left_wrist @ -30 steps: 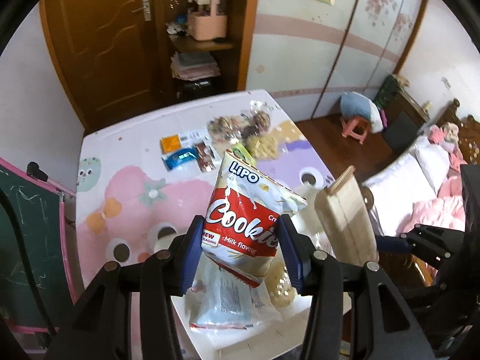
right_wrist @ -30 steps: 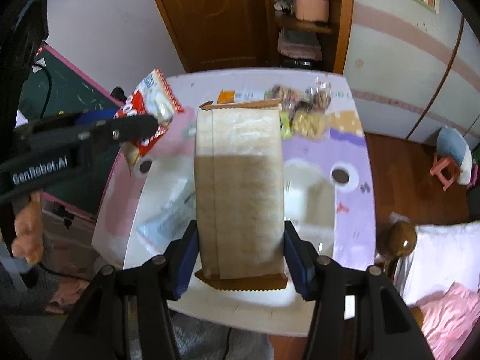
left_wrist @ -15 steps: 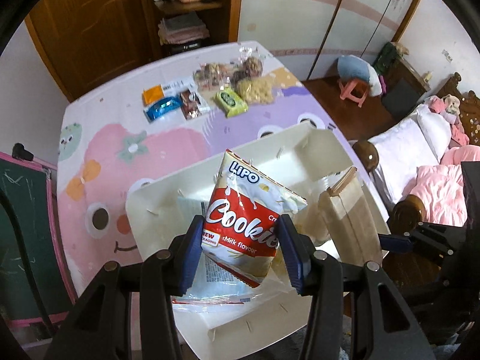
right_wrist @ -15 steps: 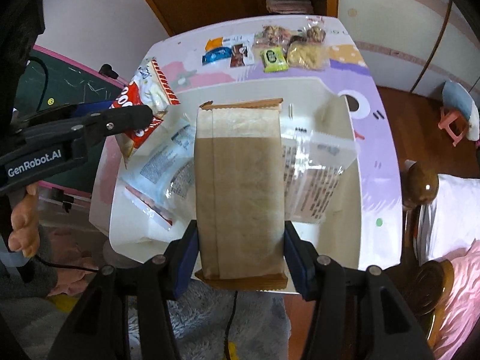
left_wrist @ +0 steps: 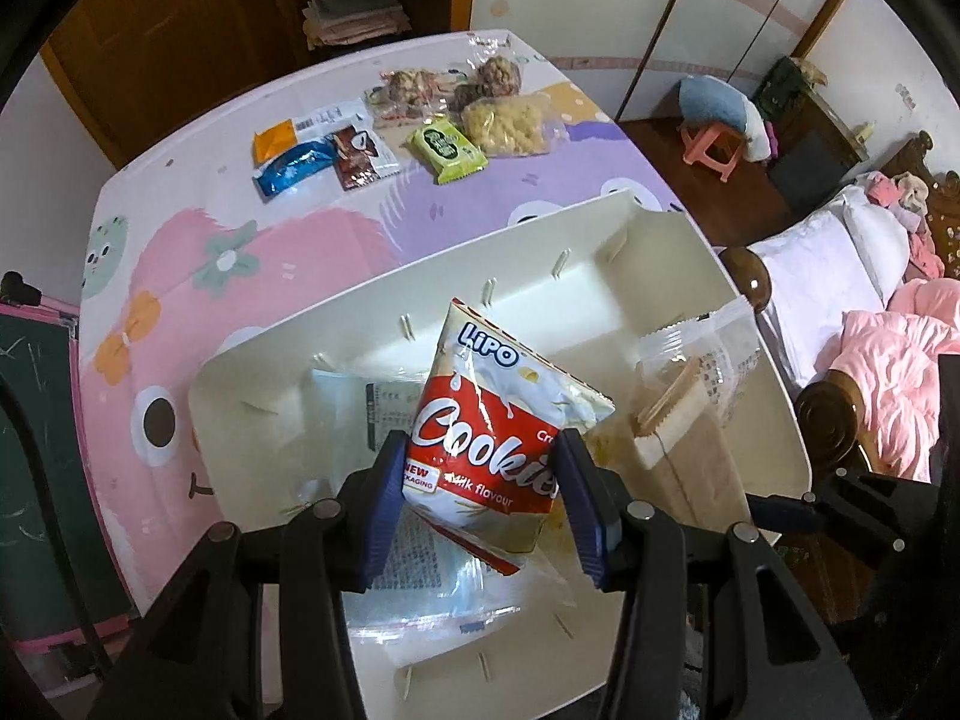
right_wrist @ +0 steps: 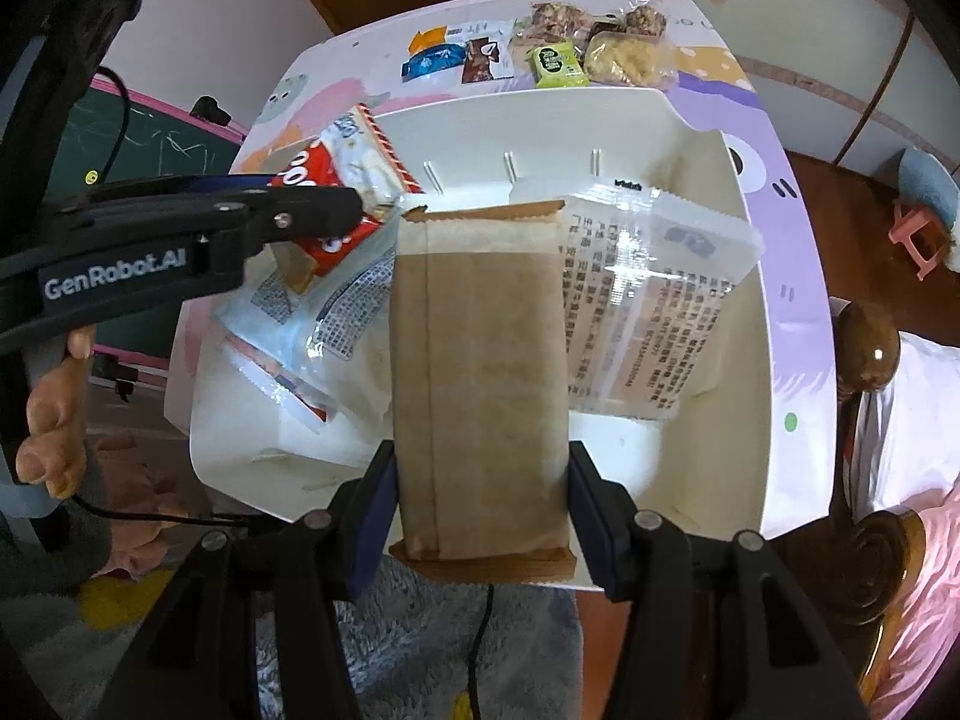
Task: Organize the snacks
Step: 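Lift both snacks and carry them over the white tray, then open both tools to drop the Cookies packet and bread loaf into the tray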
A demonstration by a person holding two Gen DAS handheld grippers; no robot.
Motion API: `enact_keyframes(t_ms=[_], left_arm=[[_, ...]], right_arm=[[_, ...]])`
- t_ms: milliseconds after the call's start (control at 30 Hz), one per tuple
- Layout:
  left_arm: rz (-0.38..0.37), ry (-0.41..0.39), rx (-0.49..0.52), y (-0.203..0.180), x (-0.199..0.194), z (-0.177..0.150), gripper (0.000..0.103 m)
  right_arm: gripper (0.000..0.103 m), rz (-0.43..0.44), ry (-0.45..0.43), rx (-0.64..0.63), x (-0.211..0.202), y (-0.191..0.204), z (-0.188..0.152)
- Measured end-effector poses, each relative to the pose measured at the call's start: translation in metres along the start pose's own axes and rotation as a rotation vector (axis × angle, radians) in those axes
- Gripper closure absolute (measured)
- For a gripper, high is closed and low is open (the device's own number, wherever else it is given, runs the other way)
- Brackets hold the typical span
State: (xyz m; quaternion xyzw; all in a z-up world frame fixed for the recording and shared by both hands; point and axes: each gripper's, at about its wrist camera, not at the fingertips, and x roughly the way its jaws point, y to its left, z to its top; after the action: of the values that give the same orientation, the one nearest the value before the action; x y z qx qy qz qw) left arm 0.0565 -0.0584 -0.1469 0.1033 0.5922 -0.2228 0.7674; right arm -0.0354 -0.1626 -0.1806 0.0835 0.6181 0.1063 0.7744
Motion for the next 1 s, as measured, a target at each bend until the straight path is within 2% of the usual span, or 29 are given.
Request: enact_keyframes(t_ms=[333,633,667,733,767,833,1000], left_arm=[[0.027,0.008,0.021,-0.005,0.015,0.008,0.055],[0.039,0.022,0.014,0.0,0.024,0.011,0.053],[0.038,0.025,0.013,0.001,0.025,0.011,0.053],[0.042,0.027,0.008,0.002,0.027,0.01,0.045],[0.041,0.026,0.005,0.002,0.027,0.01,0.035],[0.043,0.014,-0.005,0.004,0.026,0.009,0.022],[0.037,0.003,-0.018,0.005,0.025,0.009,0.016]], right_arm=[[0.048,-0.04,0.001,-0.036,0.015,0.004,0.011],[0.046,-0.002,0.023,0.009,0.022,-0.005,0.016],[0.042,0.006,0.022,0.013,0.022,-0.005,0.016],[0.032,0.014,0.019,0.02,0.021,-0.006,0.016],[0.027,0.016,0.018,0.02,0.021,-0.006,0.016],[0.025,0.014,0.016,0.013,0.021,-0.004,0.016],[0.024,0.015,0.006,-0.001,0.019,-0.002,0.015]])
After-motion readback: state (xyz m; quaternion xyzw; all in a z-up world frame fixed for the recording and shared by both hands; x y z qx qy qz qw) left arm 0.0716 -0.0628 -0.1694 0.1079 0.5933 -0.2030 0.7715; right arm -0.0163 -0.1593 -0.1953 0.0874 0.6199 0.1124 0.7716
